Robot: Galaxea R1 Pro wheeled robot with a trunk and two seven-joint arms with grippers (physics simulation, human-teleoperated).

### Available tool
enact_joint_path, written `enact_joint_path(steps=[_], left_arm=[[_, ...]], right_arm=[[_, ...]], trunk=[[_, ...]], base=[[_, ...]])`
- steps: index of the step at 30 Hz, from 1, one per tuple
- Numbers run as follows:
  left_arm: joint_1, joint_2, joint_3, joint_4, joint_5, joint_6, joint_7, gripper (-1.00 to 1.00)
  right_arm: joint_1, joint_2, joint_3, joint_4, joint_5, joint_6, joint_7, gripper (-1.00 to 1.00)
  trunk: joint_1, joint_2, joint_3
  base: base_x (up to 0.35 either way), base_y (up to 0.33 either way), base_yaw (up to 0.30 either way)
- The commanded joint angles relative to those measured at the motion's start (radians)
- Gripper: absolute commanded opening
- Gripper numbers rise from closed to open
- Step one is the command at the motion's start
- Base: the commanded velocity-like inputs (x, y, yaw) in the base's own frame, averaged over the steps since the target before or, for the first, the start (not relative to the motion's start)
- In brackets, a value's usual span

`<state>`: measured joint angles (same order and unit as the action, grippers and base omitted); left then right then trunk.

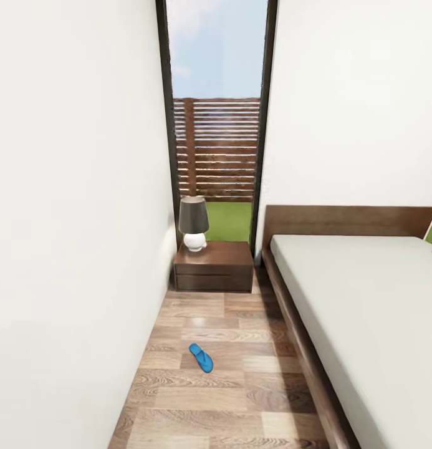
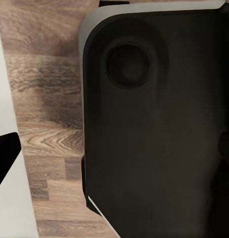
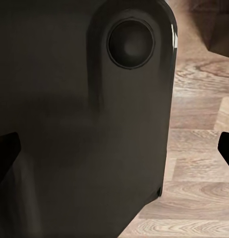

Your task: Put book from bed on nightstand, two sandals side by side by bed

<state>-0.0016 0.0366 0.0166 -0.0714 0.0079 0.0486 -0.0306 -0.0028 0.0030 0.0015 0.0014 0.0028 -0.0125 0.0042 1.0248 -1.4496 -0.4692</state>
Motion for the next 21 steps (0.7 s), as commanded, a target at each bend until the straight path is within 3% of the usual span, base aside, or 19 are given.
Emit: enact_joint_path(steps=[1,21], left_arm=[[0.000,0.000,0.002,-0.002,0.001,0.005,-0.003,1.00],[0.000,0.000,0.002,-0.002,0.001,0.005,-0.003,1.00]], right_arm=[[0.000,0.000,0.000,0.000,0.000,-0.001,0.000,1.00],[0.000,0.000,0.000,0.000,0.000,-0.001,0.000,1.00]], trunk=[[0.000,0.000,-0.001],[0.000,0.000,-0.001]], base=[[0.126,0.000,0.000],[0.126,-0.058,0.000]])
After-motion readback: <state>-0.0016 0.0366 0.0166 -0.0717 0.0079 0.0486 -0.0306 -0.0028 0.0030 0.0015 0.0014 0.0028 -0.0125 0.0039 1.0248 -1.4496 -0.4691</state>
